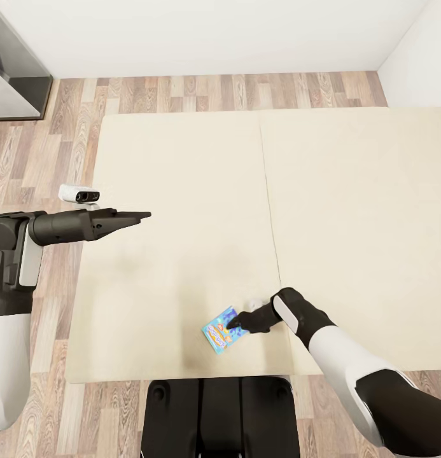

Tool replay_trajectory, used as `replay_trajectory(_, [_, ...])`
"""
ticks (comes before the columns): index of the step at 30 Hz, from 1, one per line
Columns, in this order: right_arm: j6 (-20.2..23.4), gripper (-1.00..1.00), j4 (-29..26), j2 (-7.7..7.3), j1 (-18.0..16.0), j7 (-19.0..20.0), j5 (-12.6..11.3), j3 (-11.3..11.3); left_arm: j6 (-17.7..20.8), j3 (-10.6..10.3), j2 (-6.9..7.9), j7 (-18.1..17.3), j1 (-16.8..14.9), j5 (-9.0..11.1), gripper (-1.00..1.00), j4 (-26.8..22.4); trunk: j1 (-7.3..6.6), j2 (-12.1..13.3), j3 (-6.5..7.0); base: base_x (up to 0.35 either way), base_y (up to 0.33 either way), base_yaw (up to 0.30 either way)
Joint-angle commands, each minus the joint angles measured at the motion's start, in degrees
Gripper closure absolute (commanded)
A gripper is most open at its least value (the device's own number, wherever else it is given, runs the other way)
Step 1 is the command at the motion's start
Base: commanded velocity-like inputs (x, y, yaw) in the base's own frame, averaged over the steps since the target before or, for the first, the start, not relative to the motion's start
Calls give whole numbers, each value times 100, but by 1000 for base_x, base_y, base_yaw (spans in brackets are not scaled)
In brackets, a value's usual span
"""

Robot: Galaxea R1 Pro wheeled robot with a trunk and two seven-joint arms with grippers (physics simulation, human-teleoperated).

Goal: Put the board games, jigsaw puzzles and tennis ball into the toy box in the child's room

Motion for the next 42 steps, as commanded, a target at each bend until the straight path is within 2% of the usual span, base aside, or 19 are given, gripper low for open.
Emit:
replay_trajectory(1, [7,-100,8,-4,-4,47,43,18,60,-1,2,-18,-2,1,-100,-1,3,-9,-6,0,0,0])
replay_trajectory(17, [0,-100,52,-5,-4,31,45,20,62,5,2,-18,-2,4,-100,-1,3,-9,-6,0,0,0])
replay_trajectory(42, [-57,-100,53,77,-4,10,52,4,65,1,18,-22,-2,8,-100,-1,3,-9,-6,0,0,0])
